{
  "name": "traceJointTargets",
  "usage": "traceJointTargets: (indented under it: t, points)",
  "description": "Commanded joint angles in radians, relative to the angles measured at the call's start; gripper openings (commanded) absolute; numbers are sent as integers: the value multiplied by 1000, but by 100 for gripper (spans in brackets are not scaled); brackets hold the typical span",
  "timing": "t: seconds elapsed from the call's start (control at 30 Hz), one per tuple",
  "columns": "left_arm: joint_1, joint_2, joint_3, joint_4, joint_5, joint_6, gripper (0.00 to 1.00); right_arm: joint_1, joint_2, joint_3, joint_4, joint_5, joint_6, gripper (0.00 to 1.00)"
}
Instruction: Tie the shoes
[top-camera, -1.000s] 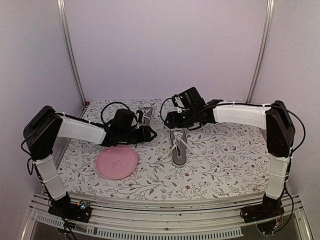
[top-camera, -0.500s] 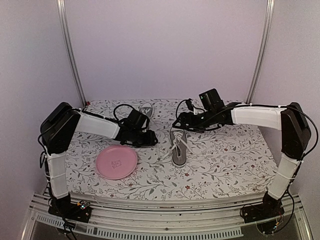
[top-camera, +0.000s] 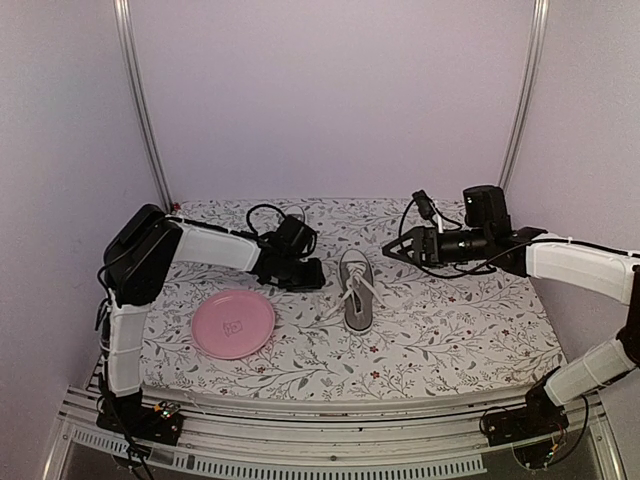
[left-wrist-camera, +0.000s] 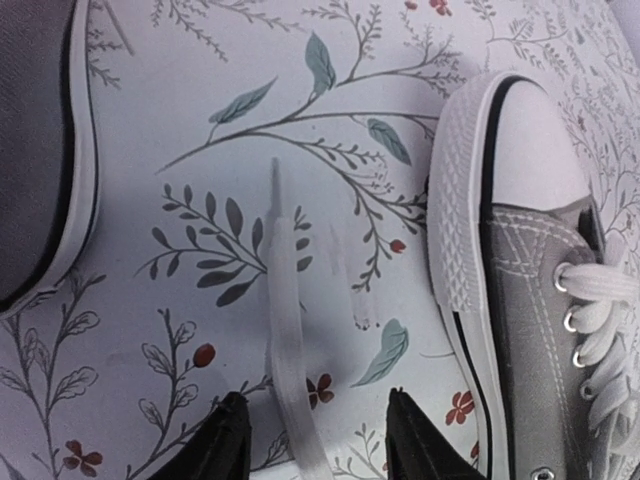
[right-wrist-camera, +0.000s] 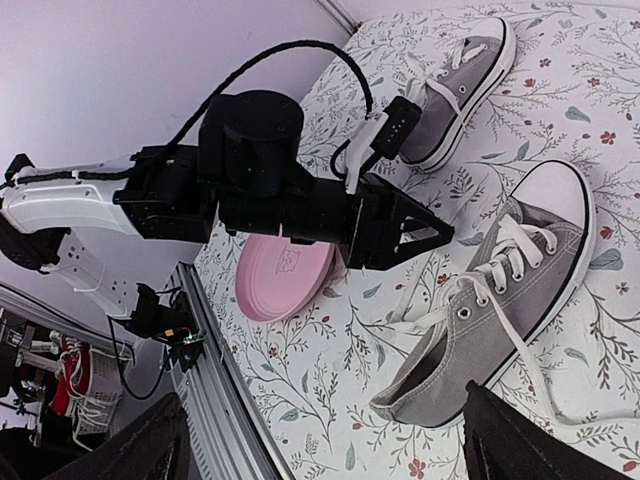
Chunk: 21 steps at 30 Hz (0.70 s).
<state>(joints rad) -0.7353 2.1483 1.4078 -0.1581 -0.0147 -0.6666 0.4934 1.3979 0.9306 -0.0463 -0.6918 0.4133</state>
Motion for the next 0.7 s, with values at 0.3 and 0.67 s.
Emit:
traceJointTargets:
  t: [0.3, 0.67]
  points:
    - [-34, 131, 184, -289, -78, 23, 21, -66, -49, -117, 124, -21, 12, 94]
    - [-82, 200, 253, -484, -106, 36, 15, -70, -117, -155, 139, 51, -8, 94]
